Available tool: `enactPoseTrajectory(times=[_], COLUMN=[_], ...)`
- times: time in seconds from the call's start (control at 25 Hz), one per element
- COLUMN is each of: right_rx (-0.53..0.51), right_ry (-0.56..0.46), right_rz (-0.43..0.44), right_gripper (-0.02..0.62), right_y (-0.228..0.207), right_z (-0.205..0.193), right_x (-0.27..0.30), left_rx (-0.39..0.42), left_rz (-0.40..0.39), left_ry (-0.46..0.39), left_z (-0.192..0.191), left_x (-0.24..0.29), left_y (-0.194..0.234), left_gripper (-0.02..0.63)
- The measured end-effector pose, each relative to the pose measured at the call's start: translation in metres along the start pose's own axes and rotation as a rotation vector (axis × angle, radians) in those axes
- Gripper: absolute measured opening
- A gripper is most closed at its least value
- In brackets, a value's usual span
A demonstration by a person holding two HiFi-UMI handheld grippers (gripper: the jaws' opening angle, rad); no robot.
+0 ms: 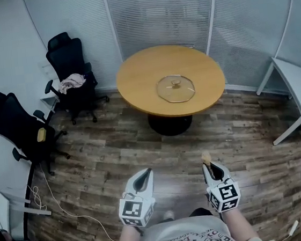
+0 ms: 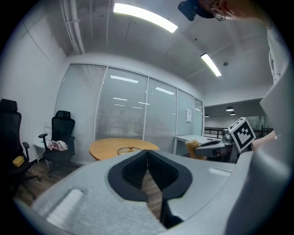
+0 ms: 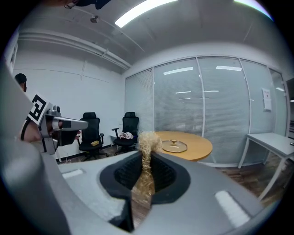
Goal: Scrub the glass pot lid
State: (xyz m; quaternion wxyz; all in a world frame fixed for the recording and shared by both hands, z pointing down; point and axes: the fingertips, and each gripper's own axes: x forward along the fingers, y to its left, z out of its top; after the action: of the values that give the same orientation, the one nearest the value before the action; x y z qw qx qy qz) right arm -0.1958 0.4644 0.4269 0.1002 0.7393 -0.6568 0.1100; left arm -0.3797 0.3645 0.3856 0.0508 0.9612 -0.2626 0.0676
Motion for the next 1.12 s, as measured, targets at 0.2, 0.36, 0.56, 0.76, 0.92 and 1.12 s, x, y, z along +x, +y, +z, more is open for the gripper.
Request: enactPoseTrajectory(times=[0.2,0.36,0.56,0.76,0.92,1.12], right_rx=[0.006,0.000,-0.031,-0.078,-0.093,-0.071], right_ry=[0.007,-0.005,-0.009,-0.004,0.012,0.053], right_rz=[0.030,0.088,0.166,0.244,0.294,0.302], right_gripper=[0.052,0.052,0.052,0.052,0.052,0.052], right_y=[-0.033,-0.071,-0.137,-0.210,-0.261,-0.305], right_z=[-0.003,0.006,0.032,0.054,0.053,0.042], right_x=[0.046,0.092,0.156,0.197,0.224,0.258], left_rx=[0.006,0.019,0.007,-0.021,0.027,-0.001], left_rz=[0.051,0.117,0.210,0.267,0.297,0.317], left_ry=[0.018,0.016,0.009,-0.008,0.016,0.058], left_z=[-0.005,0.002,0.021,0.038,0.038,0.032], left_x=[0.037,0.081,0.156,0.238,0.294,0.337], left_y=[0.015,0.021,0.023,0.003,-0.015,-0.015], left_gripper=[0.009,0.009,0.009,0.008,0.009,0.009])
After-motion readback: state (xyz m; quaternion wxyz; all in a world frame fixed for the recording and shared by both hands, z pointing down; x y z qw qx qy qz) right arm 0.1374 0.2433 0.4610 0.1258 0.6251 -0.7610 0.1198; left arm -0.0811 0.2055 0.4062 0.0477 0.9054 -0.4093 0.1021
